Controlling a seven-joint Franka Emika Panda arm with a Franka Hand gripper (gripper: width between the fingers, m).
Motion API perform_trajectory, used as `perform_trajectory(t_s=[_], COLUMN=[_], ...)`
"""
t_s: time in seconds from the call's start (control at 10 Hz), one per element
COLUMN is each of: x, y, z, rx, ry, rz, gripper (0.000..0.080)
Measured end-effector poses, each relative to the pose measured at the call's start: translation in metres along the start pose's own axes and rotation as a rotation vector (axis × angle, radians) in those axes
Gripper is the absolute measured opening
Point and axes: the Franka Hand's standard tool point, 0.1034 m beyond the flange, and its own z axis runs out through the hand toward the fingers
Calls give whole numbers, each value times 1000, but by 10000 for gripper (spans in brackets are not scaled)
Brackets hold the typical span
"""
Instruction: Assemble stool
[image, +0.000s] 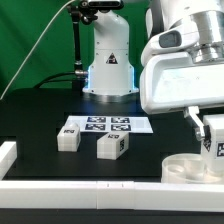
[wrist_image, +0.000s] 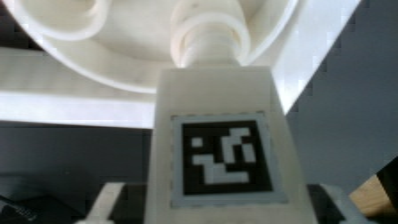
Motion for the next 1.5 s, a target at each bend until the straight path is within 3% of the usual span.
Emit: perform_trajectory(t_s=[0.6, 1.5], x=[1, -2], y=[-6, -2], z=[2, 2], rx=[-4, -11], ry=[66, 97], rz=[-12, -11], gripper=[337, 354])
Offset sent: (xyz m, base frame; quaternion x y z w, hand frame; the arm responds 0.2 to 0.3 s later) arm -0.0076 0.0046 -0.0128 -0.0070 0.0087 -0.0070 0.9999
